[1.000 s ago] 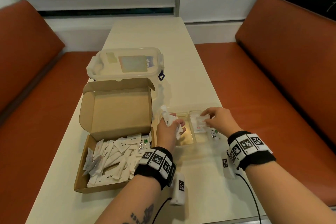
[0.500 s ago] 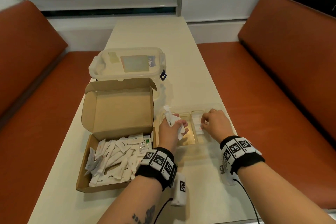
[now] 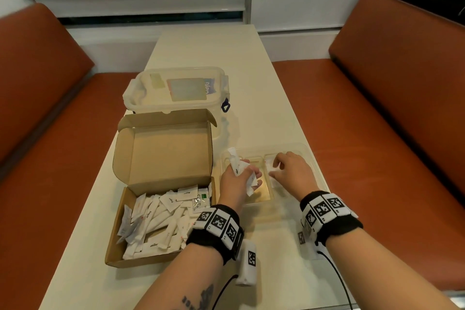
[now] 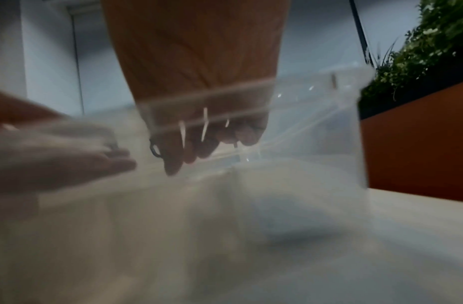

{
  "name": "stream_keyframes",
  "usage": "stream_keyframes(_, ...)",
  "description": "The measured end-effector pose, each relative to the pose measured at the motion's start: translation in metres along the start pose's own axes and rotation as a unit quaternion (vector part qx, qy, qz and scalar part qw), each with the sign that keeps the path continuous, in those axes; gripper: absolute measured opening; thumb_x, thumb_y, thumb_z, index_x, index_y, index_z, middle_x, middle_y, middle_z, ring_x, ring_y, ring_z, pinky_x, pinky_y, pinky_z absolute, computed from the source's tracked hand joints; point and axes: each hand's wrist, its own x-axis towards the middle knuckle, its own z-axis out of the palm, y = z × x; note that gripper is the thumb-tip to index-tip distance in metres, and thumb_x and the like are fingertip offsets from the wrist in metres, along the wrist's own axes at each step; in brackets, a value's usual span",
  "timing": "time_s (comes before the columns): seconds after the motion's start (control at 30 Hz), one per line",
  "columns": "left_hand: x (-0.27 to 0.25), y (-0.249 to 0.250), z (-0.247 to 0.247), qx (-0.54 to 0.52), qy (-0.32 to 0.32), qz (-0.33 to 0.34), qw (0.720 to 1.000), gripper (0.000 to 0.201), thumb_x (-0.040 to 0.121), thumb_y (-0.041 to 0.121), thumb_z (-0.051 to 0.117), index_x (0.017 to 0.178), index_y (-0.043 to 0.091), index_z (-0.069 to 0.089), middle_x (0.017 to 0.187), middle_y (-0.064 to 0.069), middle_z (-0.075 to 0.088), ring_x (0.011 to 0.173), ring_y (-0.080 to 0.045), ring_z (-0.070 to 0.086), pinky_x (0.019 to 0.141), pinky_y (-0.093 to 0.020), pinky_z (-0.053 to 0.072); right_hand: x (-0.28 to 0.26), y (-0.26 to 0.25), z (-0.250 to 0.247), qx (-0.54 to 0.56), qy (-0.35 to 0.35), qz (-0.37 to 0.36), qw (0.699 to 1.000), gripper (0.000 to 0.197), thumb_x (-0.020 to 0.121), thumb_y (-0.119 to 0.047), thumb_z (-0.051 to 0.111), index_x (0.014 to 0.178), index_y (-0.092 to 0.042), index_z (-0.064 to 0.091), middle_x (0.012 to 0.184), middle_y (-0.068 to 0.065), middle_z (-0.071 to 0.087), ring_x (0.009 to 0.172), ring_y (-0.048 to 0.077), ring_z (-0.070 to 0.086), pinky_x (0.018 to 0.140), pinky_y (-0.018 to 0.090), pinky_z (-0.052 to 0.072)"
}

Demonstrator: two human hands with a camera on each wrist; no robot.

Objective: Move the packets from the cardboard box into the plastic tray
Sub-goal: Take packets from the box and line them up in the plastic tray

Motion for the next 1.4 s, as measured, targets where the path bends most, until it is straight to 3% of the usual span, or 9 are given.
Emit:
stream_keyframes(0.1, 0.001, 0.001, 0.000, -0.019, 0.003, -0.016, 1.000, 0.018, 0.099, 0.018, 0.045, 0.108, 0.007, 0.055, 0.090, -0.015, 0.066, 0.080, -0.026, 0.066, 0.062, -0.031, 0.055, -0.003, -0.014, -0.006, 0.133, 0.031, -0.030, 0.990, 0.010, 0.084, -0.030, 0.067, 0.088, -0.022, 0.062, 0.078, -0.007, 0.056, 0.074, 0.008, 0.049, 0.061, 0.019, 0.031)
stream_keyframes(0.23, 0.001, 0.001, -0.001, -0.022, 0.000, -0.020, 1.000, 0.027, 0.102, 0.014, 0.033, 0.120, 0.007, 0.052, 0.104, -0.019, 0.062, 0.085, -0.027, 0.064, 0.076, -0.039, 0.055, -0.007, -0.033, -0.006, 0.183, -0.052, -0.037, 0.981, 0.028, 0.074, -0.036, 0.077, 0.097, -0.029, 0.064, 0.082, -0.014, 0.054, 0.075, -0.002, 0.047, 0.062, 0.013, 0.032)
stream_keyframes(0.43, -0.001, 0.001, -0.003, 0.002, -0.007, -0.013, 1.000, 0.024, 0.101, 0.014, 0.035, 0.114, 0.011, 0.056, 0.101, -0.016, 0.063, 0.082, -0.025, 0.064, 0.073, -0.037, 0.054, -0.008, -0.040, 0.000, 0.215, -0.045, -0.005, 0.976, 0.026, 0.070, -0.022, 0.080, 0.082, -0.027, 0.057, 0.087, -0.009, 0.057, 0.072, -0.001, 0.047, 0.062, 0.015, 0.035)
stream_keyframes(0.6, -0.004, 0.003, -0.002, 0.013, 0.001, -0.016, 1.000, 0.020, 0.100, 0.012, 0.038, 0.099, 0.014, 0.057, 0.103, -0.020, 0.061, 0.089, -0.031, 0.058, 0.082, -0.044, 0.048, -0.006, -0.037, -0.007, 0.290, -0.048, 0.038, 0.955, 0.022, 0.072, -0.012, 0.078, 0.070, -0.020, 0.058, 0.068, -0.004, 0.057, 0.059, 0.006, 0.048, 0.057, 0.017, 0.038)
stream_keyframes(0.8, 0.002, 0.000, -0.001, -0.005, 0.036, -0.032, 0.999, 0.015, 0.100, 0.010, 0.039, 0.100, 0.011, 0.054, 0.103, -0.017, 0.062, 0.095, -0.031, 0.061, 0.082, -0.044, 0.052, -0.005, -0.022, -0.027, 0.376, -0.036, 0.071, 0.923, 0.021, 0.081, 0.000, 0.068, 0.100, -0.008, 0.064, 0.073, 0.011, 0.060, 0.055, 0.013, 0.059, 0.058, 0.019, 0.051)
stream_keyframes(1.0, 0.003, -0.001, 0.000, -0.038, 0.032, -0.034, 0.998, 0.017, 0.100, 0.009, 0.038, 0.096, 0.010, 0.054, 0.093, -0.016, 0.062, 0.085, -0.025, 0.063, 0.074, -0.037, 0.052, -0.003, 0.005, -0.036, 0.126, -0.007, 0.094, 0.987, 0.003, 0.081, -0.015, 0.067, 0.084, -0.017, 0.066, 0.077, 0.002, 0.068, 0.067, 0.013, 0.058, 0.062, 0.024, 0.044)
stream_keyframes(1.13, 0.003, -0.001, 0.000, -0.036, 0.034, -0.036, 0.998, 0.017, 0.100, 0.009, 0.038, 0.096, 0.010, 0.054, 0.091, -0.015, 0.062, 0.083, -0.024, 0.064, 0.073, -0.036, 0.052, -0.005, 0.009, -0.027, 0.039, -0.048, 0.084, 0.995, 0.005, 0.081, -0.021, 0.069, 0.077, -0.018, 0.067, 0.079, -0.001, 0.068, 0.073, 0.014, 0.060, 0.061, 0.022, 0.039)
stream_keyframes(1.23, 0.003, -0.001, -0.001, -0.030, 0.032, -0.034, 0.998, 0.017, 0.101, 0.010, 0.037, 0.096, 0.010, 0.054, 0.091, -0.015, 0.062, 0.084, -0.024, 0.064, 0.074, -0.036, 0.052, -0.003, 0.008, -0.021, -0.032, -0.048, 0.055, 0.997, 0.008, 0.083, -0.024, 0.069, 0.083, -0.016, 0.071, 0.087, 0.001, 0.067, 0.075, 0.015, 0.057, 0.064, 0.023, 0.041)
stream_keyframes(1.4, 0.002, -0.001, 0.000, -0.023, 0.030, -0.036, 0.999, 0.015, 0.101, 0.011, 0.037, 0.104, 0.007, 0.052, 0.093, -0.014, 0.063, 0.087, -0.025, 0.063, 0.077, -0.037, 0.052, 0.002, 0.007, -0.017, -0.108, -0.062, 0.009, 0.992, 0.016, 0.089, -0.025, 0.061, 0.095, -0.013, 0.070, 0.104, 0.005, 0.061, 0.099, 0.021, 0.055, 0.075, 0.026, 0.043)
